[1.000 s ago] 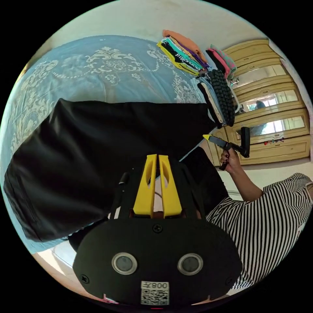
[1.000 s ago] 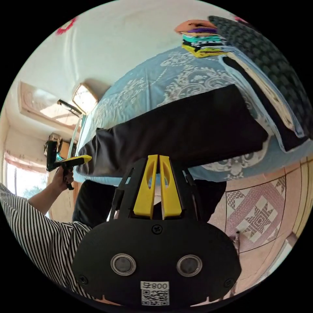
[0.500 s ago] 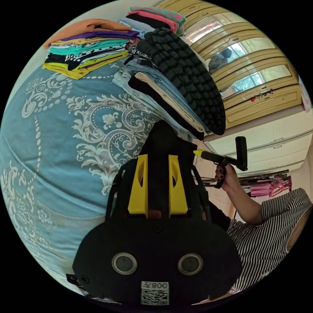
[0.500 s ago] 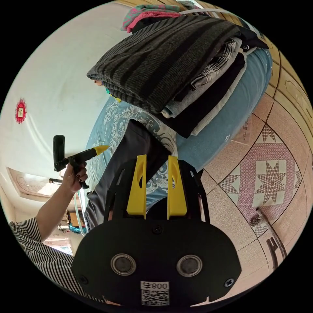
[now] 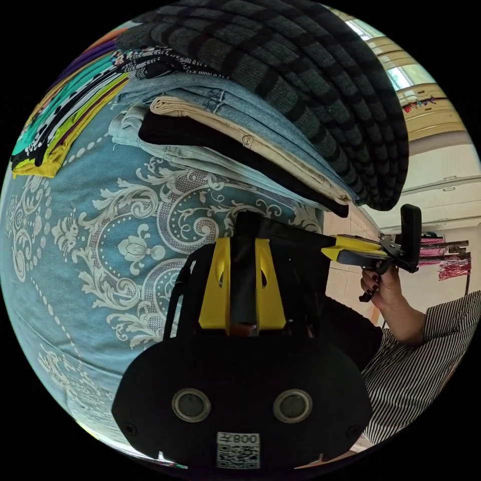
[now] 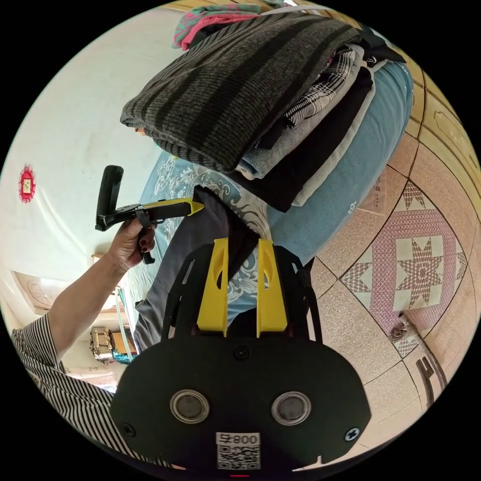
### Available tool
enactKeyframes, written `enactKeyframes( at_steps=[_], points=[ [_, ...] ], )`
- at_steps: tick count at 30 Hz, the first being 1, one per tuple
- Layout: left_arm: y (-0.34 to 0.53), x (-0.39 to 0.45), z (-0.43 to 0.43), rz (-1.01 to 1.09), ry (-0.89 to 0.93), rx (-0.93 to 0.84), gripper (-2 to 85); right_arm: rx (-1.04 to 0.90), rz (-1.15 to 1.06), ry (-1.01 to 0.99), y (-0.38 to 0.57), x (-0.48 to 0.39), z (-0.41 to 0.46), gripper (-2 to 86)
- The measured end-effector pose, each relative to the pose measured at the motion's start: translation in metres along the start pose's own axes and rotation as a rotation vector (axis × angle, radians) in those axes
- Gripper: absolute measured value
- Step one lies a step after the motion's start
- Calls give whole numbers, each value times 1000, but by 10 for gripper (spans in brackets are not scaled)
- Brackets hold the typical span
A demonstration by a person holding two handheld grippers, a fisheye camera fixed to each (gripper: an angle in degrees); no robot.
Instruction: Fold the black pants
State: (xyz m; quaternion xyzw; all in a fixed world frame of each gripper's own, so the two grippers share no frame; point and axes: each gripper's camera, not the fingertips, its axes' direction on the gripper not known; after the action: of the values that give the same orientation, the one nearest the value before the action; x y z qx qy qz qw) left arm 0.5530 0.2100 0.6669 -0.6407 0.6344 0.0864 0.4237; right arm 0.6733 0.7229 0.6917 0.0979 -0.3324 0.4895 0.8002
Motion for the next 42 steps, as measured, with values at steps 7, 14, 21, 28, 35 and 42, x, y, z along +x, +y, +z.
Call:
enactKeyframes(
  at_steps=[7, 14, 21, 28, 35, 42],
  points=[
    [-17, 11, 0, 30, 26, -27, 34, -18, -10, -26, 6, 3, -7, 69],
    [-11, 20, -20, 60, 56, 11, 28, -4, -54, -86, 19, -5, -19, 35],
    [17, 30, -51, 103, 50, 61, 28, 43, -95, -145, 42, -30, -28, 27],
    [77, 31, -96, 140, 45, 162, 28, 87, -247, -175, 70, -87, -38, 26],
    [171, 18, -143, 127, 84, 324, 28, 95, -435, -228, 104, -159, -33, 27],
    [298, -9, -177, 52, 126, 473, 29, 31, -687, -283, 149, -251, -2, 27]
  ],
)
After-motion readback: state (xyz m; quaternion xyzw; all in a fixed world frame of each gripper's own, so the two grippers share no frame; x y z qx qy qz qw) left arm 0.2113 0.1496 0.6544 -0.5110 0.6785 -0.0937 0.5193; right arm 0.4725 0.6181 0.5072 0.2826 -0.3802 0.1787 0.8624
